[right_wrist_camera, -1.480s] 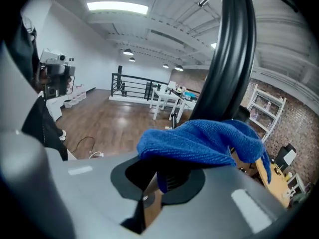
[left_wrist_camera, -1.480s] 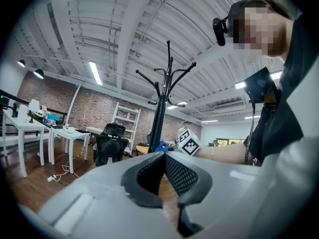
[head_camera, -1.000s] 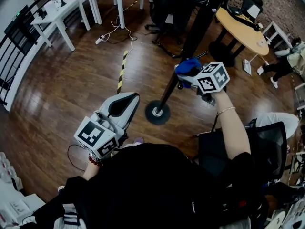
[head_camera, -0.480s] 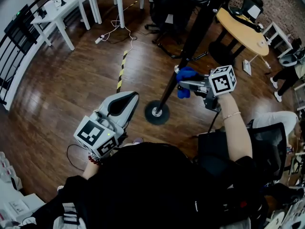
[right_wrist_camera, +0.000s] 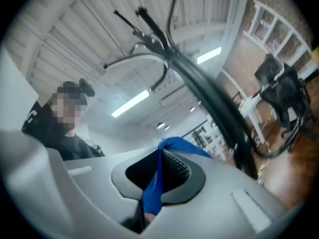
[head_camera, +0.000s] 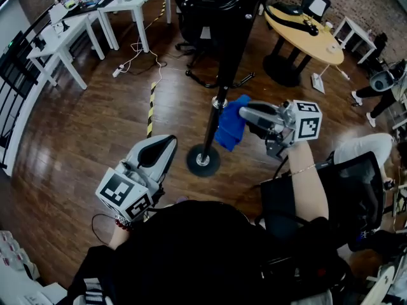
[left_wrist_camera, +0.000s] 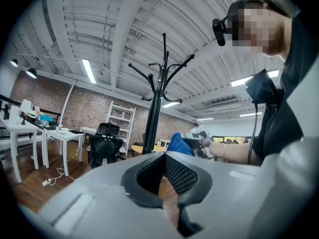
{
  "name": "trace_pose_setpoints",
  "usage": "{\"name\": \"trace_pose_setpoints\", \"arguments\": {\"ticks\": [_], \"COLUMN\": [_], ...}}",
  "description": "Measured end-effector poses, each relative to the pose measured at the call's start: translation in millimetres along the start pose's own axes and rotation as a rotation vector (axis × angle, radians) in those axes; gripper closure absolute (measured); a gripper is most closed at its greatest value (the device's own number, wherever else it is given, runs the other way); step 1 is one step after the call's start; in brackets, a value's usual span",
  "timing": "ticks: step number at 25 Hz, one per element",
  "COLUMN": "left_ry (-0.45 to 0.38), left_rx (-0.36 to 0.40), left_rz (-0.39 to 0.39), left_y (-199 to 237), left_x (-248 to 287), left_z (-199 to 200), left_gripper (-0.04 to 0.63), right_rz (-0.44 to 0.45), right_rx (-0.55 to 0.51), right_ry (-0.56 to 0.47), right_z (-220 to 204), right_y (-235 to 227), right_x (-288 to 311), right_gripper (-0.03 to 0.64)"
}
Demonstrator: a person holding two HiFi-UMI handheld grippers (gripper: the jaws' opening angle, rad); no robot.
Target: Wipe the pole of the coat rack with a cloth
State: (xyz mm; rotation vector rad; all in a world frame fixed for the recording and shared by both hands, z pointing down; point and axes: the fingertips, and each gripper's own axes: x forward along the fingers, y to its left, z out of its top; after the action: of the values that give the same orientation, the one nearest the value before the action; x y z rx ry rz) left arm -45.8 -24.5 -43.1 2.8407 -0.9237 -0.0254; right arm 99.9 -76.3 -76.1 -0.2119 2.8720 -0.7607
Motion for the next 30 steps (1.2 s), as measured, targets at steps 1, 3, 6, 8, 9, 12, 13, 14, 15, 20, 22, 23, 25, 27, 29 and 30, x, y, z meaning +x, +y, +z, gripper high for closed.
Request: {"name": "trace_pose_setpoints", "arguments": {"ticks": [1,3,6,8,9,12,13,14,15,20,22,23,25,27,29,30], "left_ry": [-0.002,-0.015,-0.056,-0.070,-0.080,-0.080,-0.079,-0.080,-0.079,-0.078,-0.092,-0.100,-0.110,-0.124,-0.138,-0.134], "left_rx": [0.007,0.014,0.015,0.017,0.019,0.032,0.033,0.031,0.028,0.038,0.055,0.066,0.086,0.103,0.113,0.111], "left_rz": [0.001,0.016,0.057,0.088,0.106,0.155,0.170,0.181,0.190,0.183,0.144,0.113,0.050,-0.003,-0.047,-0.066], "left_y": [0,1,6,11,13,21,23,25,27,26,24,23,21,19,15,12], "left_x": [2,2,-7,-16,-21,-36,-40,-44,-47,-49,-42,-37,-24,-10,0,4], "left_z": [1,5,13,15,17,17,16,15,14,13,15,18,25,37,44,44], "left_gripper": [0.589,0.589,0.589,0.589,0.589,0.589,0.589,0.589,0.589,0.589,0.589,0.589,0.589,0.589,0.589,0.589], "right_rz": [-0.039,-0.133,-0.238,-0.265,-0.270,-0.280,-0.266,-0.247,-0.229,-0.240,-0.310,-0.357,-0.456,-0.544,-0.624,-0.660], "right_rx": [-0.048,-0.138,-0.262,-0.310,-0.318,-0.298,-0.288,-0.279,-0.269,-0.268,-0.295,-0.317,-0.388,-0.483,-0.541,-0.557], "right_ry": [-0.090,-0.264,-0.444,-0.519,-0.538,-0.557,-0.568,-0.579,-0.587,-0.540,-0.488,-0.465,-0.417,-0.362,-0.303,-0.271], "right_z": [30,90,159,187,197,207,208,208,208,199,187,181,174,168,156,149], "right_y": [-2,-6,-7,-7,-9,-20,-23,-24,-25,-30,-37,-42,-49,-52,-58,-61], "right_x": [-10,-27,-35,-32,-28,-17,-14,-11,-9,-3,-2,-2,-3,-1,0,1], "right_gripper": [0.594,0.594,0.594,0.594,0.594,0.594,0.594,0.594,0.594,0.594,0.594,0.594,0.594,0.594,0.594,0.594]}}
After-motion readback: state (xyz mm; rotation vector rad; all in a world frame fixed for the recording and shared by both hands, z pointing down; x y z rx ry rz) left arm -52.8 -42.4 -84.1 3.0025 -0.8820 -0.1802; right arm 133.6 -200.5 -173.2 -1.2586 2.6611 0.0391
